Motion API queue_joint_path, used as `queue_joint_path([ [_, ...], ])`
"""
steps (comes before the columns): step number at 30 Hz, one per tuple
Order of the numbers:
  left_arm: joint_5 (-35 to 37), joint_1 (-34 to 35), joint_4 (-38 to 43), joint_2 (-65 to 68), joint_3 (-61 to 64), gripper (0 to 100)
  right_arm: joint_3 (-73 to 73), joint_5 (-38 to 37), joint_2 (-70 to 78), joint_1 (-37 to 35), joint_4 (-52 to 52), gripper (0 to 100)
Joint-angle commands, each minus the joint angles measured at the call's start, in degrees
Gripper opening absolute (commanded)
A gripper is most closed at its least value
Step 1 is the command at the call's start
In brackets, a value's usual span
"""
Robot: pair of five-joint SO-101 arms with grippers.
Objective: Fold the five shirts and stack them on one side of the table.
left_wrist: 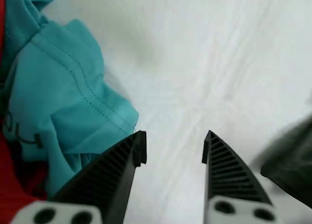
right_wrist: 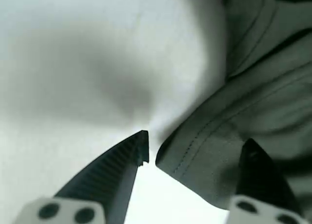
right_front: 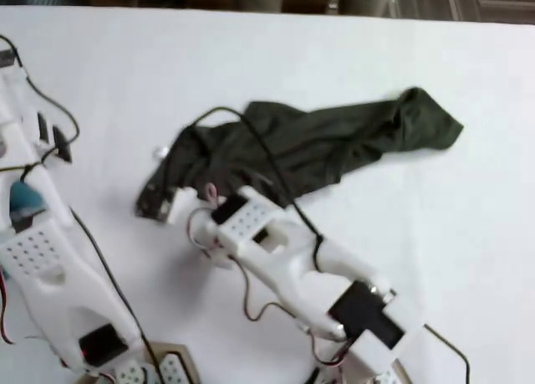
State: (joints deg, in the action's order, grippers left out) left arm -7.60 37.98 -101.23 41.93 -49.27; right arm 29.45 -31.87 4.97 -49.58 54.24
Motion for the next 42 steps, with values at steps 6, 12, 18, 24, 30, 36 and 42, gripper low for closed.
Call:
queue_joint_path([
  [6, -0.3, 0.7, -0.8, -4.0, -0.1, 22, -0.5, -1.1, -0.1, 3.0, 0.5, 30.1],
  [12, -0.3, 0.7, -0.8, -4.0, -0.4, 22, -1.2, -0.6, 5.6, 2.7, 0.4, 30.0],
  [18, -0.3, 0.7, -0.8, -4.0, -0.2, 22, -3.9, -0.5, 6.3, 2.1, 1.5, 28.9],
  [24, -0.3, 0.7, -0.8, -4.0, -0.2, 22, -4.1, -0.6, 5.9, 2.2, 0.2, 1.2],
  [30, -0.3, 0.7, -0.8, -3.7, 0.1, 22, -6.5, -1.0, 3.8, 4.2, 2.3, 2.0],
  [36, -0.3, 0.4, -0.6, -1.1, 1.9, 22, -17.2, -5.5, -4.3, 9.4, 12.5, 2.0],
  [42, -0.3, 0.4, -0.6, 0.0, 1.5, 22, -19.5, -10.2, -4.5, 16.5, 13.8, 2.1],
])
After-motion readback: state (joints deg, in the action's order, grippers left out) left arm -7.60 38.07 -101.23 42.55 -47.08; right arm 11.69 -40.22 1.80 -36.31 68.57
